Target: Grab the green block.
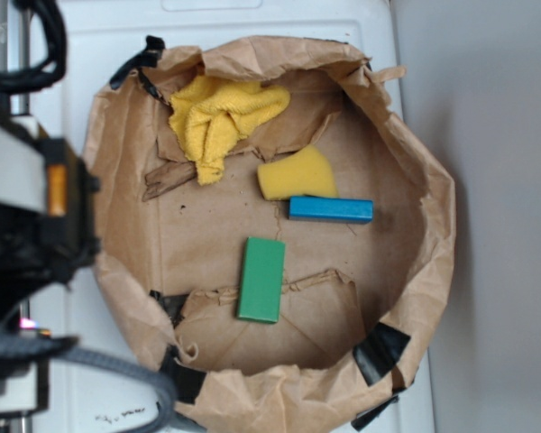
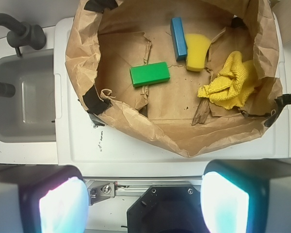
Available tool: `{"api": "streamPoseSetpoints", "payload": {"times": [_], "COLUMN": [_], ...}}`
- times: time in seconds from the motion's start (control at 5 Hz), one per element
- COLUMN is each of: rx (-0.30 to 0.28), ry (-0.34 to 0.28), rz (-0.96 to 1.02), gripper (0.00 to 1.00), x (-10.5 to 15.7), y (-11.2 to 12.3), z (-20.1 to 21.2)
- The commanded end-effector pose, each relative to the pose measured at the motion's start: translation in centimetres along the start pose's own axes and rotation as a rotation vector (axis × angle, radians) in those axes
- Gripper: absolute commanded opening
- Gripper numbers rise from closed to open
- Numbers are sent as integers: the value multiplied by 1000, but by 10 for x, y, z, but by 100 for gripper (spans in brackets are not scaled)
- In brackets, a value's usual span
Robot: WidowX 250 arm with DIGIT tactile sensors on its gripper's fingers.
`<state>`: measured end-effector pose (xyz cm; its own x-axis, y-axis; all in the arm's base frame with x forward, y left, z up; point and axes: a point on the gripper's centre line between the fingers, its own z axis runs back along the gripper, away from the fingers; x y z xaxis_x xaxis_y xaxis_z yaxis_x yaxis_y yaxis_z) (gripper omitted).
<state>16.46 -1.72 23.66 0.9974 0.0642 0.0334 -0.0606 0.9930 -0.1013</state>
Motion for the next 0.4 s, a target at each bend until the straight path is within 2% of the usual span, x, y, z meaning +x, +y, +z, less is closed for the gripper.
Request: {"api": "streamPoseSetpoints", "payload": {"times": [0.0,0.2], "rx": [-62,-138], "ry": [-48,67], "rz": [-71,-226], "gripper": [100,100], "x": [53,99], "y": [1,-10], "z": [-15,-44]}}
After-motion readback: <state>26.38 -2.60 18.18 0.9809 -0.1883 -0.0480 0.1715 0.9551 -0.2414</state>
